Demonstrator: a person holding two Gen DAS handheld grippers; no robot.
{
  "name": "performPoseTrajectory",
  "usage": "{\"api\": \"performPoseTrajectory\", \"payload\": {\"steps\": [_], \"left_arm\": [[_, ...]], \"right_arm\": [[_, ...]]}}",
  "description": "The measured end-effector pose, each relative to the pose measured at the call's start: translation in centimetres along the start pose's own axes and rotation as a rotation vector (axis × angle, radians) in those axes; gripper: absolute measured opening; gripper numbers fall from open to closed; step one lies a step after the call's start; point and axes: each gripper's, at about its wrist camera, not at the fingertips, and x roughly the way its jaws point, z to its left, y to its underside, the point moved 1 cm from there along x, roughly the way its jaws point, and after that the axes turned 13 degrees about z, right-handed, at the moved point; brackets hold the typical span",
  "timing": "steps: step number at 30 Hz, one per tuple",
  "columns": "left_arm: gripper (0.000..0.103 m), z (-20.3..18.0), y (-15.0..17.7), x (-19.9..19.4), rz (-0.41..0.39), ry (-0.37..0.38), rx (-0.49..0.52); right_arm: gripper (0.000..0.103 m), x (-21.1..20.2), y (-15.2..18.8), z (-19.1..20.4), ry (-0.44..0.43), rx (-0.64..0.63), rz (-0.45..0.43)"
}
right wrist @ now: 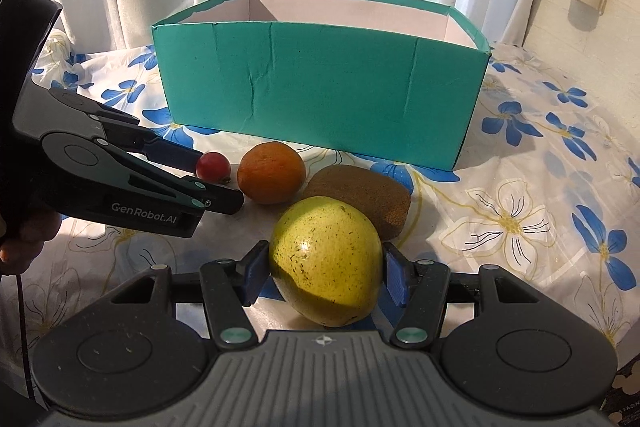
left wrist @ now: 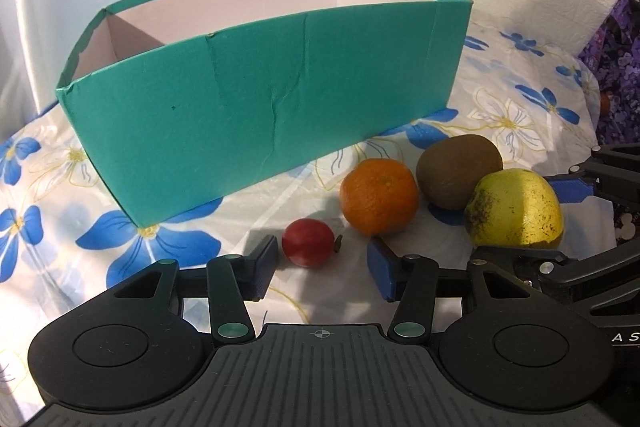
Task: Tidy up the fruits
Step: 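Grasp a red cherry tomato with the left tool while the right tool grasps a yellow pear, then carry the cherry tomato and pear over the box and open both tools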
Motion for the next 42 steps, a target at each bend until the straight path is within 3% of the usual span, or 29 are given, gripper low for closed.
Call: {"api": "performPoseTrajectory", "payload": {"steps": [3,6,8,29,38,42], "left_arm": [[0.047,0.1,0.0,-0.1,-0.001,-0.004,-0.004],[0.033,0.3,0.1,-0.2,-0.004,-0.002,-0.013],[0.031,0.5,0.1,-0.2,-0.006,0.004,-0.024],[0.031,-0.9,-0.6,-2.4,-0.014,-0.039,-0.058],[0.031,-3.1,-2.2,-5.5,-0.046,-0.148,-0.091],[0.031,-3.0,-3.4,-8.5,-0.098,-0.215,-0.183]], "right_arm": [[0.059,0.0,0.0,0.0,0.0,-0.002,0.001],[0.059,0.1,0.0,0.0,-0.001,-0.001,0.002],[0.059,0.1,0.0,0.0,-0.001,-0.001,0.003],[0.059,-2.2,0.3,-2.2,0.032,0.025,-0.037],[0.059,-3.5,0.1,-5.4,0.011,0.082,-0.079],[0.059,-4.7,-1.1,-6.4,-0.001,0.078,-0.138]]}}
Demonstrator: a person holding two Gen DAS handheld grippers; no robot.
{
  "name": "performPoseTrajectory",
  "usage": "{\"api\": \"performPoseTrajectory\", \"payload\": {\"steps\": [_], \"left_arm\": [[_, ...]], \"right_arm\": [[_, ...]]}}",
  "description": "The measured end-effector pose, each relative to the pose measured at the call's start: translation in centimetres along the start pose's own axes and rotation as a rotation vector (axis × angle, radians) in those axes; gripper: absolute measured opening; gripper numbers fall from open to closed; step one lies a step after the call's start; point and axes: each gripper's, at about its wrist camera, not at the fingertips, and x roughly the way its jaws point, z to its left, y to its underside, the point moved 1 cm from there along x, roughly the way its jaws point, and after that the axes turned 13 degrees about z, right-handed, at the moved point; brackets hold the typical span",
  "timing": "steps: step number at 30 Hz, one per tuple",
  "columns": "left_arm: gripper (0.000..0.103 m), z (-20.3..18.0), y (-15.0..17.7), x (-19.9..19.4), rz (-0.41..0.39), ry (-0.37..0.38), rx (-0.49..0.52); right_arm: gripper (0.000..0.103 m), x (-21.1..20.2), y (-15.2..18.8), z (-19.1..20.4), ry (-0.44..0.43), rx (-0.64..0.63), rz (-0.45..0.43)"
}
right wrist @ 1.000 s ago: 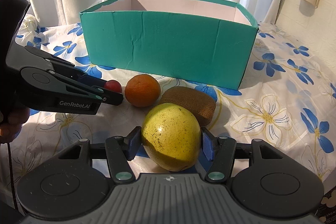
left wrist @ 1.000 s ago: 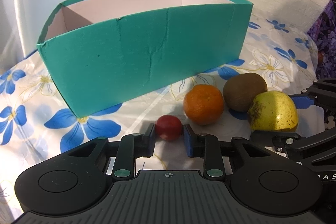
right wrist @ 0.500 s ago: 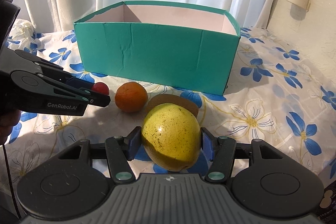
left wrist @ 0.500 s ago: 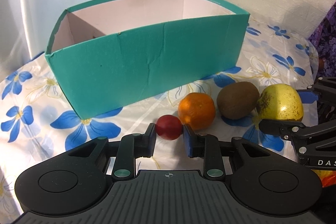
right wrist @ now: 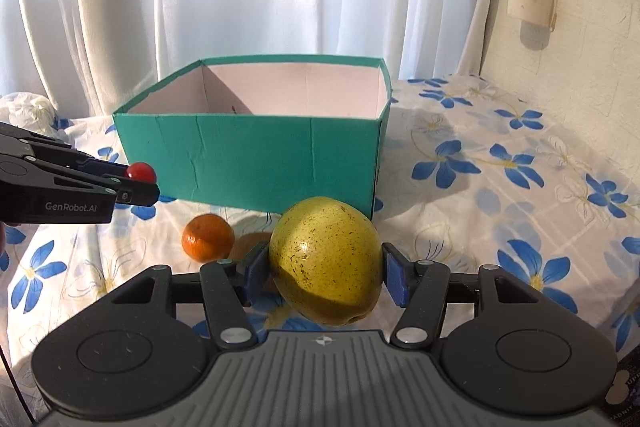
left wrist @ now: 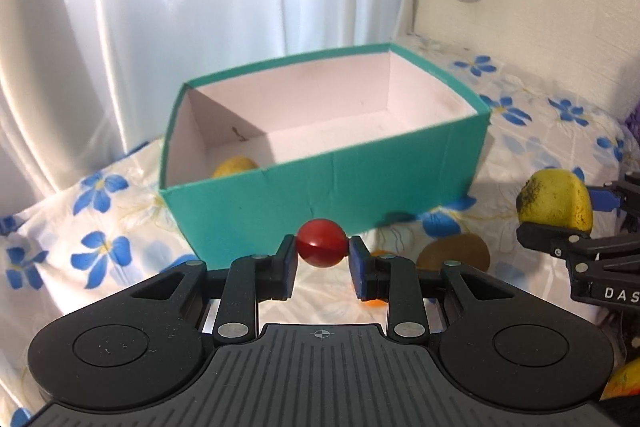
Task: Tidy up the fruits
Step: 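Carry the cherry tomato and pear over the box and open both tools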
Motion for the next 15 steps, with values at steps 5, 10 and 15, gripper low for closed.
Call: {"api": "performPoseTrajectory", "payload": {"steps": [5,10,15], "left_arm": [[0.031,0.8,-3.4,-3.9,-0.091,-0.082,-0.085],[0.031,1.5,-7.8,-6.2,-0.134,-0.179,-0.163],[0.031,1.8,-11.7,-5.9,-0.139,-0.267,-0.22]], "right_arm": [[0.059,-0.9,-2.7,-0.3,-0.016,-0.038,-0.082],[0.059,-2.0,-7.1,-0.2,-0.036,-0.08,-0.183],[0.059,-3.0,-11.9,-0.2,-0.047,-0.091,-0.284]]}}
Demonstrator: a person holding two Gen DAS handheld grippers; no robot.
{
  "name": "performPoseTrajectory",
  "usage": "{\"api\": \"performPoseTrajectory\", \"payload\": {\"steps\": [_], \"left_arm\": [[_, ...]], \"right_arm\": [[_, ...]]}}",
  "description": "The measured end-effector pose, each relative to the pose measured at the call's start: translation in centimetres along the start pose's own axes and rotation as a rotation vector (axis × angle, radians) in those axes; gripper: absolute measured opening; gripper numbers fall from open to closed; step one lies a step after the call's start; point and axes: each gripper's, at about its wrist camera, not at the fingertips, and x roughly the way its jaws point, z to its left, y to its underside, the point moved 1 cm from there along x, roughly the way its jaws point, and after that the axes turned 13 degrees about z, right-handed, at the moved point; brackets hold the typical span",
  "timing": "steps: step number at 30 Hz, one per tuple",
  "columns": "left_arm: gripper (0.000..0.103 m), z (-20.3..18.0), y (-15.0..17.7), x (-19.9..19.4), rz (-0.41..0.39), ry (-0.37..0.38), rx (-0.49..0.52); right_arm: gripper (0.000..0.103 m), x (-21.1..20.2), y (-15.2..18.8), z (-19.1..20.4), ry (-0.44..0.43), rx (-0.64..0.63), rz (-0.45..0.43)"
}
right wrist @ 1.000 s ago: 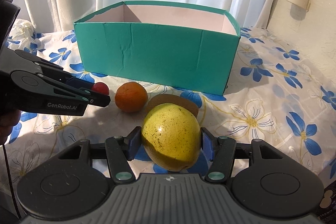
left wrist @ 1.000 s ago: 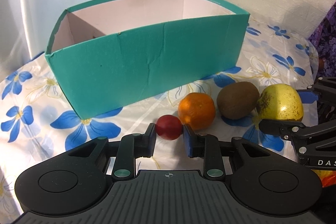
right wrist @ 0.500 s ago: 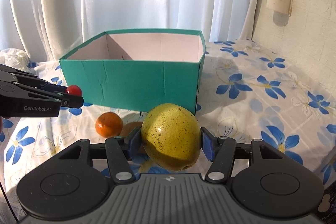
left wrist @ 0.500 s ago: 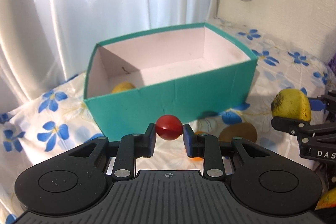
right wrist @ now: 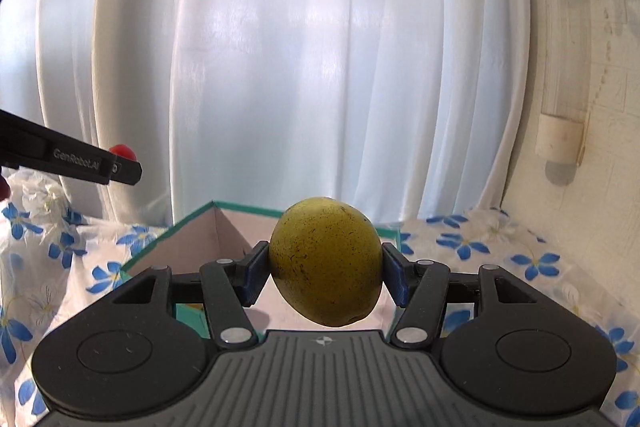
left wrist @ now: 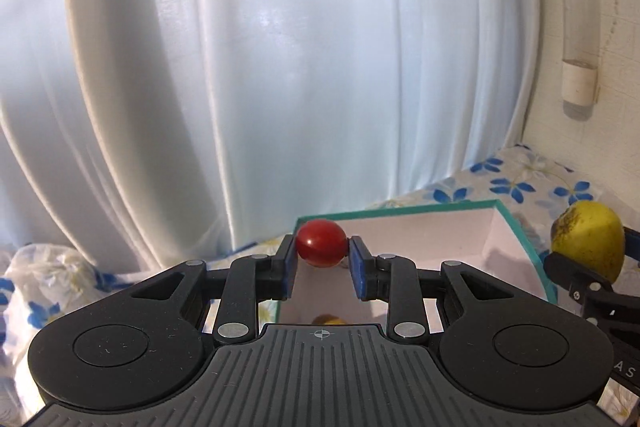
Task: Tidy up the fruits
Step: 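Carry the cherry tomato and pear over the box and open both tools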
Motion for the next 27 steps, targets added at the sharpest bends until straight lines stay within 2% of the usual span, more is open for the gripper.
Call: {"api": "performPoseTrajectory", "payload": {"steps": [4,13,27], "left_arm": [[0.031,-0.8,-0.2,1.5,0.029,0.0,-0.021],[0.031,-0.7,0.1,5.0,0.105,-0.025,-0.056],[0.031,-1.1,0.9,9.2,0.2,-0.034,-0.046]], "right_arm": [[0.059,0.8,-1.5,-0.6,0.011,0.023,-0.04],[0.059,3.7,-0.5,-1.2,-0.013,0.045,0.027],[0.059,7.6,0.2,-1.6,-0.018,0.043,0.092]]}}
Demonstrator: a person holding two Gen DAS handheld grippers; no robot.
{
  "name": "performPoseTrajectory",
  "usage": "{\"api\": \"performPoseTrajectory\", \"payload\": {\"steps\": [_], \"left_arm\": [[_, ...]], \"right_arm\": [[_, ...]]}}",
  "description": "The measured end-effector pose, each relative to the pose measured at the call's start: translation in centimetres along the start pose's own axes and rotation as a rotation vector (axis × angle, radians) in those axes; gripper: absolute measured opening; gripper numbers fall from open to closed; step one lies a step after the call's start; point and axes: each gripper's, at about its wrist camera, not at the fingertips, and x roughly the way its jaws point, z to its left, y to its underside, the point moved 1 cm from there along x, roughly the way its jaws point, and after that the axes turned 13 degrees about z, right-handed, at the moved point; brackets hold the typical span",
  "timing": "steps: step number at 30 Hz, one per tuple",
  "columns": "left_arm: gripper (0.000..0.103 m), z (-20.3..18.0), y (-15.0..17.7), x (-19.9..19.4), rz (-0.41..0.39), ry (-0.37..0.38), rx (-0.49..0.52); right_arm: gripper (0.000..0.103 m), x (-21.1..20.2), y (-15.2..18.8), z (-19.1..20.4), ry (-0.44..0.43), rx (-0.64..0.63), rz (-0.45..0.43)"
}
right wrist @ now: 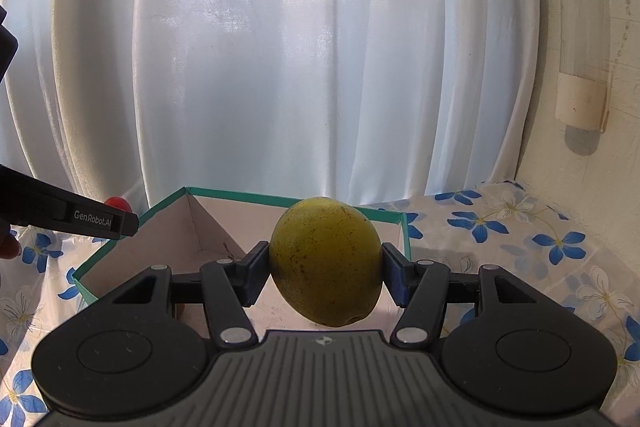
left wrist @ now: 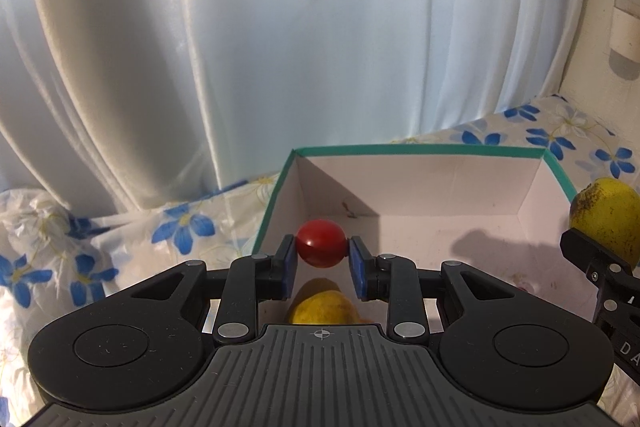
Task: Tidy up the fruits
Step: 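Carry the cherry tomato and pear over the box and open both tools, then withdraw both tools from the box back toward the mandarin and kiwi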
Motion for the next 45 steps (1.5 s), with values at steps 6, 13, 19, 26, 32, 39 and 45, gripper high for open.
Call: {"api": "performPoseTrajectory", "payload": {"steps": [6,13,19,26,32,39,45], "left_arm": [[0.031,-0.3,0.4,2.1,0.052,-0.008,0.006],[0.032,-0.4,0.7,3.9,0.093,-0.006,0.01],[0.034,-1.3,1.2,5.2,0.129,-0.005,0.043],[0.051,-1.5,1.4,5.4,0.134,-0.019,0.056],[0.063,-1.0,1.6,4.4,0.127,-0.034,0.036],[0.067,0.1,2.6,1.3,0.055,-0.04,0.013],[0.073,0.3,6.0,-1.7,-0.037,0.015,0.07]], "right_arm": [[0.059,1.7,0.4,-0.1,-0.004,-0.005,0.042],[0.059,3.4,1.2,0.0,0.011,-0.019,0.085],[0.059,4.9,2.2,0.1,0.013,-0.023,0.135],[0.058,4.8,2.6,0.3,0.025,-0.041,0.128],[0.064,3.3,2.3,0.1,0.044,-0.033,0.071],[0.085,0.0,3.5,-0.5,0.06,-0.006,0.009],[0.088,-2.5,5.8,-0.1,0.053,-0.008,0.009]]}}
